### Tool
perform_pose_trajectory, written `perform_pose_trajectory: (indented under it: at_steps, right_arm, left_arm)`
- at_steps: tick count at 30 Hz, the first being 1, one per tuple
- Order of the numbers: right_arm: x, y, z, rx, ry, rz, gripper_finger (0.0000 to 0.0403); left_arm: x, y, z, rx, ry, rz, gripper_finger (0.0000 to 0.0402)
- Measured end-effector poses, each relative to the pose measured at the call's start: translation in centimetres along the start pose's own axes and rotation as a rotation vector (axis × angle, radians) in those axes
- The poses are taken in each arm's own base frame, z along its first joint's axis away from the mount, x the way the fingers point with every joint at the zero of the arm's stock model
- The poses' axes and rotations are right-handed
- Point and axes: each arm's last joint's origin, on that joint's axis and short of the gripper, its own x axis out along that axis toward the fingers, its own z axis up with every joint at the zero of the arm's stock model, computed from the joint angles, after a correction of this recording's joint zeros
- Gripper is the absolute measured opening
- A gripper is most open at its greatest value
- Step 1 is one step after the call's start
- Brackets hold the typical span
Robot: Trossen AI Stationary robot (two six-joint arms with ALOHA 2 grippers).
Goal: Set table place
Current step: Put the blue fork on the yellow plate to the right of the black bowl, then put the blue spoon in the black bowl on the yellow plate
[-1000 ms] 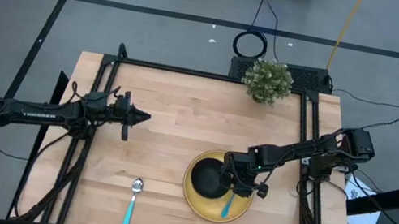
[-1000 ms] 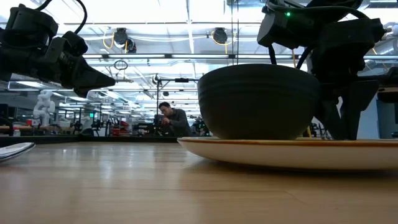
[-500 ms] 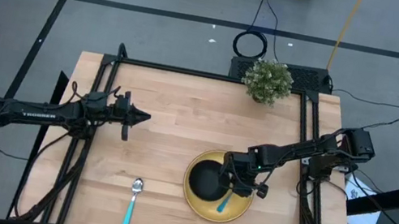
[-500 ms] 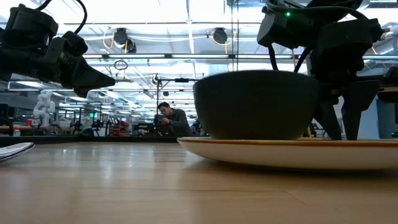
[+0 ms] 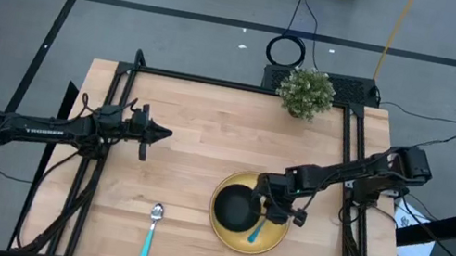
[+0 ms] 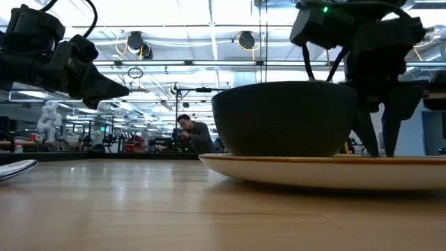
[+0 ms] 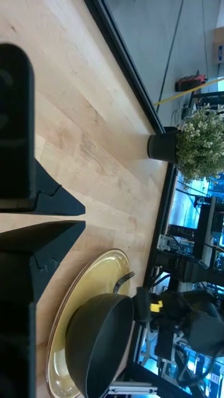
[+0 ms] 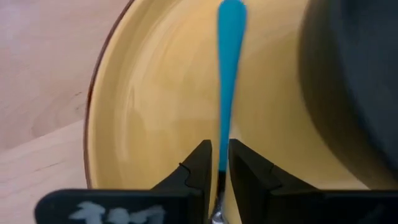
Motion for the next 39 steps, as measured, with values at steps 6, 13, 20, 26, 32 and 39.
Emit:
perform_pose_trajectory:
  at_steps: [6,13,20,26,32,39]
  right_arm:
    - [-2.3,1.0,1.3,-0.034,-0.001,-0.091,0.0047]
    - [-4.2,2.5,2.5,-0.003,-0.048,-0.114,0.0010]
    - [-5.0,3.3,2.6,0.060,-0.043,-0.101,0.0001]
    - [-5.0,3.3,2.6,0.063,-0.036,-0.100,0.0000]
    - [-5.0,3.3,2.6,0.051,-0.039,-0.104,0.0000]
    - [-5.4,3.4,2.6,0.064,-0.005,-0.089,0.0000]
  left_arm:
    - [0.0,0.0,0.0,0.000,0.001,-0.001,0.0028]
    - [0.0,0.0,0.0,0.000,0.001,-0.001,0.0028]
    - [0.0,0.0,0.0,0.000,0.001,-0.001,0.0028]
    - [0.0,0.0,0.0,0.000,0.001,-0.002,0.0028]
    - [0.0,0.0,0.0,0.000,0.001,-0.002,0.0028]
    - [0.0,0.0,0.0,0.000,0.001,-0.002,0.0028]
